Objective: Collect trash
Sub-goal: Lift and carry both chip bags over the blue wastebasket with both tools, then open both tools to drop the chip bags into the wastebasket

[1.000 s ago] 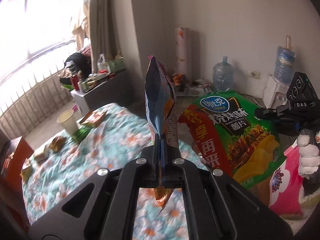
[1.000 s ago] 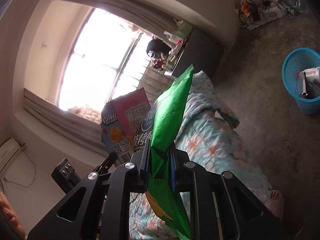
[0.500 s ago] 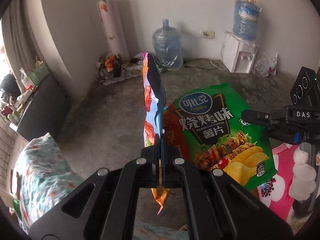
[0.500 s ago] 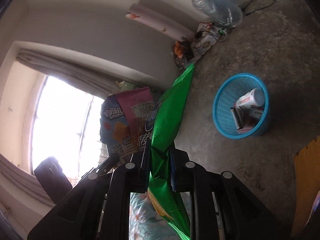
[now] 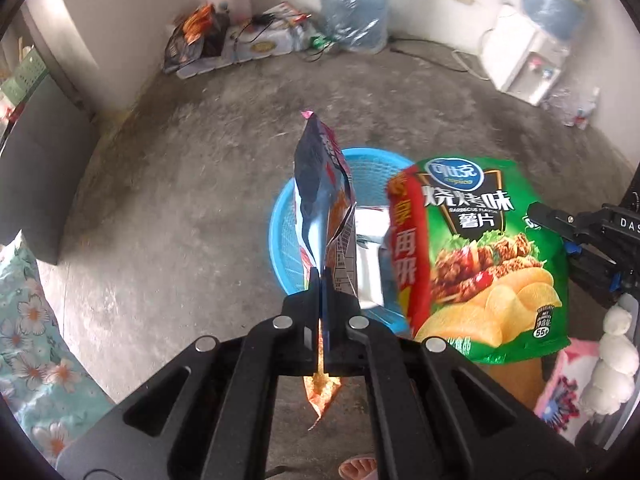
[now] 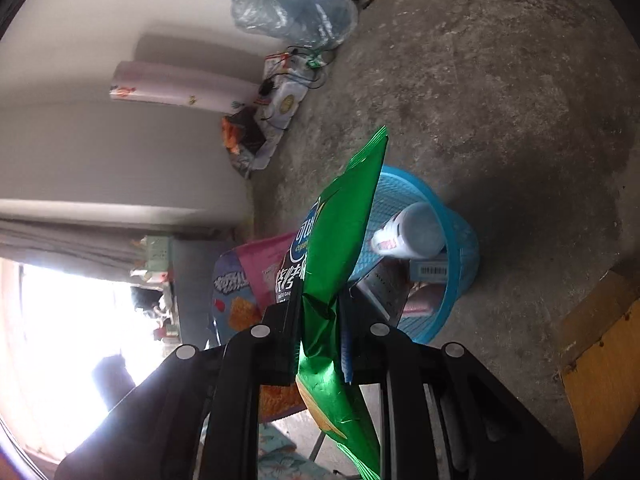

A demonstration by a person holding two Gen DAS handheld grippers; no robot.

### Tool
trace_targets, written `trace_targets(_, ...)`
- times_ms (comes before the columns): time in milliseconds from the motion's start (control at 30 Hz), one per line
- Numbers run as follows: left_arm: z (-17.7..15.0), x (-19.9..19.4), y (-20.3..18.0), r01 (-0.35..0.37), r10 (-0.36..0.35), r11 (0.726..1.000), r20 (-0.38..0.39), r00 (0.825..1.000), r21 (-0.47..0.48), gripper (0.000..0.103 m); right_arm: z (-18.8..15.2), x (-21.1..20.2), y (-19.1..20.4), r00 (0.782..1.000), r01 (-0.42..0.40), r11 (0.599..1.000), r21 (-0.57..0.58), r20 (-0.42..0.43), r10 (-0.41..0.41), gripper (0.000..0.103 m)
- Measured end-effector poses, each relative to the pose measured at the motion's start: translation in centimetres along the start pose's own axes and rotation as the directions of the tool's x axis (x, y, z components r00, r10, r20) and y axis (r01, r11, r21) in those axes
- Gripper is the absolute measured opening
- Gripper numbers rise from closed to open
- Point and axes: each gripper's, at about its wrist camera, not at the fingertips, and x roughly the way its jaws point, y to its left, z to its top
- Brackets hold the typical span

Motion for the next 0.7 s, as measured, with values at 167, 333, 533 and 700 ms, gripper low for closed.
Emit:
trace_targets(167, 1.4, 3.4, 0.0, -0.019, 0.019, 1.0, -0.006, 1.0, -0.015, 0.0, 1.7, 4.0, 0.0, 0.999, 0.047, 0.998, 0.047, 0.006, -0.047, 0.019)
trace_targets(333, 2.4, 5.1, -1.0, -0.091, 0.091, 0.996, -0.009, 0.996, 0.011, 0.0, 2.1, 5.9, 0.3, 0.995, 0.101, 0.994, 0.033, 0.018, -0.102, 0.03)
trace_targets(533, 2.3, 5.9, -0.4, 0.107, -0.11, 0.991, -0.031, 0.993, -0.076, 0.026, 1.6, 6.8, -0.2, 0.998, 0.042, 0.999, -0.019, -0.046, -0.043, 0.048)
trace_targets(700, 1.9, 5.0, 0.5, 0.185, -0.185, 0.974, 0.013, 0.983, -0.127, 0.043, 0.6, 6.5, -0.1, 0.995, -0.016, 0.995, -0.095, -0.1, 0.006, 0.051)
